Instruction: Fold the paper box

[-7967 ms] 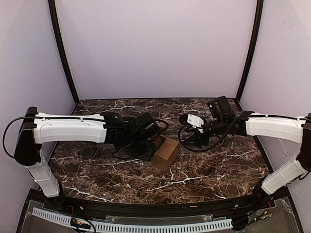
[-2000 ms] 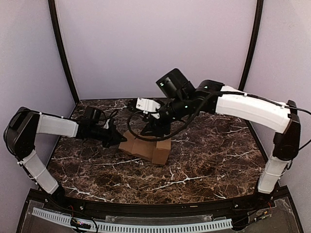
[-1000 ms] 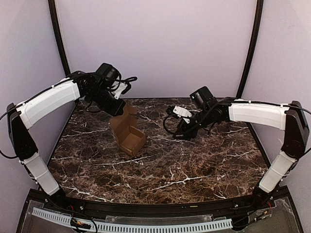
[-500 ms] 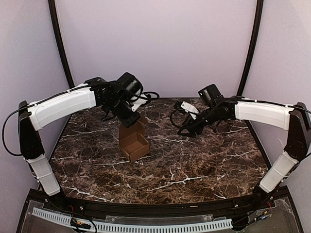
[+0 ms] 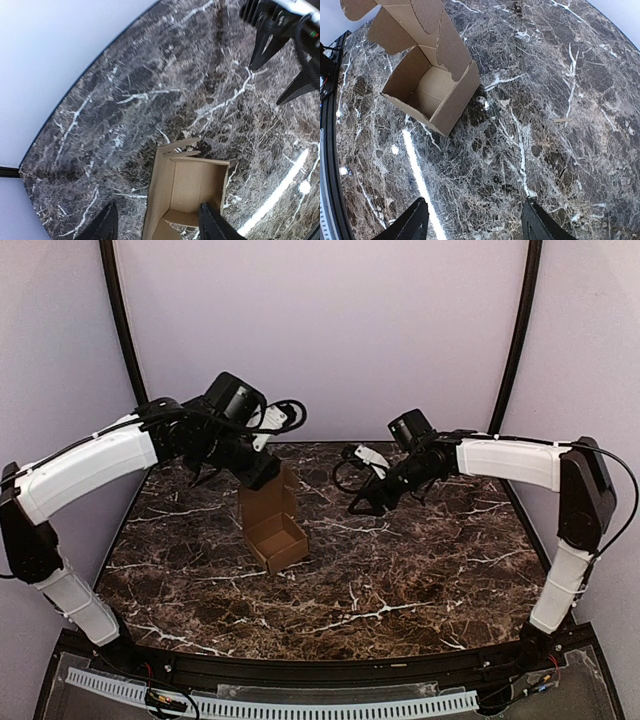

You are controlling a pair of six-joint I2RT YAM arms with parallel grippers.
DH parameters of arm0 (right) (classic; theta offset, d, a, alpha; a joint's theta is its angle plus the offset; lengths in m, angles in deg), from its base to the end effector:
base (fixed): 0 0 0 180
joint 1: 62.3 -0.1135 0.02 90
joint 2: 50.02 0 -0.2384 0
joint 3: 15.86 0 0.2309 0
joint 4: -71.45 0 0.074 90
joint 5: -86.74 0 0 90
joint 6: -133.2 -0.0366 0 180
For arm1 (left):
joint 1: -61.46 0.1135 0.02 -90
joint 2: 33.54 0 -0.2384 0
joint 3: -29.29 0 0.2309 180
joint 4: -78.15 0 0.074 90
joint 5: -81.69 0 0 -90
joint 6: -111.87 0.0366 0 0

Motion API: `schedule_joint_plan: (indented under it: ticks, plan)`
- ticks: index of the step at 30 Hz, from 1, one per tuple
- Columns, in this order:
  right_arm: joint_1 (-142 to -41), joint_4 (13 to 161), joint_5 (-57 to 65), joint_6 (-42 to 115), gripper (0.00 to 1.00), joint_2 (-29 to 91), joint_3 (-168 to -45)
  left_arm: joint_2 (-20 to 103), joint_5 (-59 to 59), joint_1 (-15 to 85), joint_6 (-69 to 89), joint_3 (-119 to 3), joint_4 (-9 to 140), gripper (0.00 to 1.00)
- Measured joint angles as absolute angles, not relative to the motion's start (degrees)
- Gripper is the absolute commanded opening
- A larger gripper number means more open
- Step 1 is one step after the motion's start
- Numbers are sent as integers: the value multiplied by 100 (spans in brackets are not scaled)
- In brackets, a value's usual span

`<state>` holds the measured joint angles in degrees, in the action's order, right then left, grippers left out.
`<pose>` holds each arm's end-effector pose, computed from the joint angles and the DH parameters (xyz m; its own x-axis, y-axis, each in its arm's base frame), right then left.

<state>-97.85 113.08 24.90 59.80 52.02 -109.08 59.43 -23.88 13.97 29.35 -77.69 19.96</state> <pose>0.2874 0.2266 0.2293 -0.3849 -0.5846 -0.7142 -0.9048 0.3919 0.1668 0.2334 -0.2401 0.3313 -0.3914 0.6126 -0.6867 0.6364 0.7192 0.2788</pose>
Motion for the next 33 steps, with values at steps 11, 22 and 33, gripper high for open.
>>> schedule_joint_plan:
  ticks: [11,22,33]
  plan:
    - [-9785,10996,2741,5982,64,5692,-11566,2928,-3263,1304,1652,-5185,3331,62]
    - [-9346,9407,2966,5073,98,5397,-11096,2736,-3442,1301,824,-3832,3475,61]
    - [-9862,9890,3167,5652,64,6162,-11664,2793,-3151,1168,376,-3513,4146,48]
